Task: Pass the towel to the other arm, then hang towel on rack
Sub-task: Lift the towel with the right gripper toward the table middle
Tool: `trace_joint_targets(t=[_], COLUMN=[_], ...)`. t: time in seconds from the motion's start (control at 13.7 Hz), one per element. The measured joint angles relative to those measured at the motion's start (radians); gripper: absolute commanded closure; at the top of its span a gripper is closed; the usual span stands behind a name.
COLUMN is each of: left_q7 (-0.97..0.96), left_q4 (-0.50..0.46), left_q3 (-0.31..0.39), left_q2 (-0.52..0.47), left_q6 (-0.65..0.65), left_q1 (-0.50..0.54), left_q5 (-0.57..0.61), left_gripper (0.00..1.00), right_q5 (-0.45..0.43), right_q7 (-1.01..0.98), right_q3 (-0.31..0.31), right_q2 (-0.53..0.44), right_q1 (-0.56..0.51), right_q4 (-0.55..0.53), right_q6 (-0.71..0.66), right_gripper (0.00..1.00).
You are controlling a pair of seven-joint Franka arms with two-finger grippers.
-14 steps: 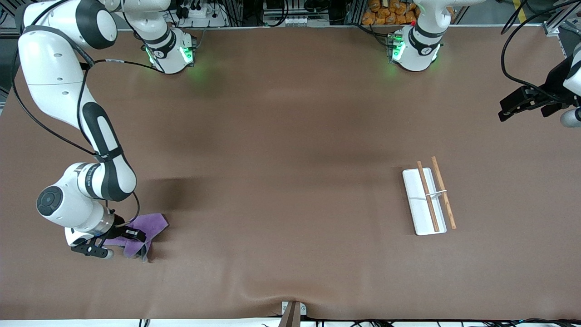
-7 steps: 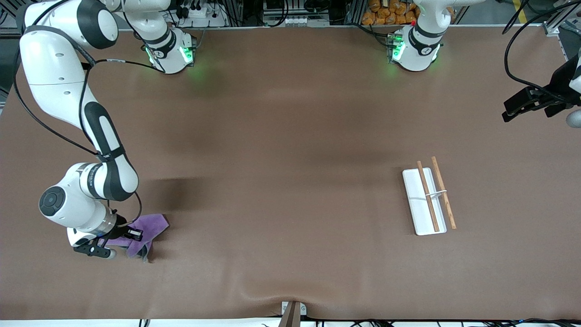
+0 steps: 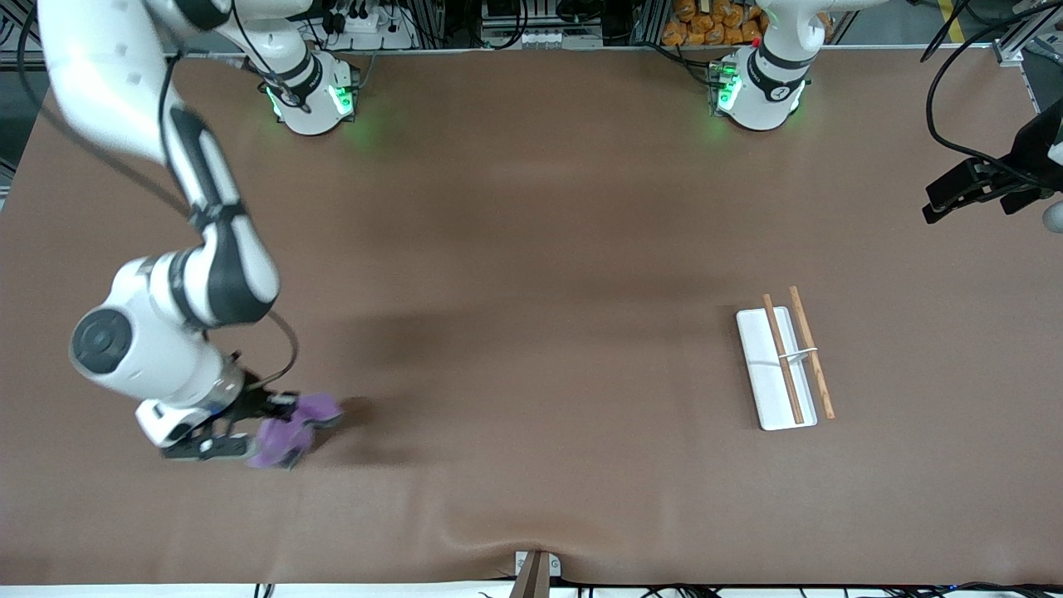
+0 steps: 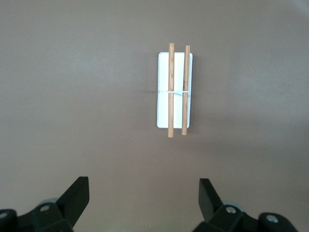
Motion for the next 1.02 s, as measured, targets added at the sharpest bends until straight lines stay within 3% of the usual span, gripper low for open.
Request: trace_joint_targets(t=[0.29,0.59,0.88,1.02], left_q7=[0.000,0.000,-0.002,-0.029], left_q4=[0.000,-0.007,-0.024,-0.024], left_q3=[-0.001,-0.001,-0.005,-0.006], left_q2=[0.000,0.002,0.018,0.039], left_q6=[0.000,0.000,0.000,0.000], left_q1=[0.003,0.004,0.002,0.003], left_q5=[0.000,0.000,-0.011,-0.071], left_gripper=[0.00,0.00,0.00,0.00], right_q5=[-0.006,-0.011,-0.101,-0.129], right_q7=[0.000,0.001,0.004,0.005], right_q3=[0.006,0.005,0.000,-0.003], right_q2=[-0.075,-0.083,-0.083,-0.082], right_q1=[0.223,0.461,0.655,0.706], right_q4=[0.014,0.115,0.140,0.140], right_q6=[-0.015,0.006,0.073,0.099], right_gripper=[1.00,1.00,1.00,1.00])
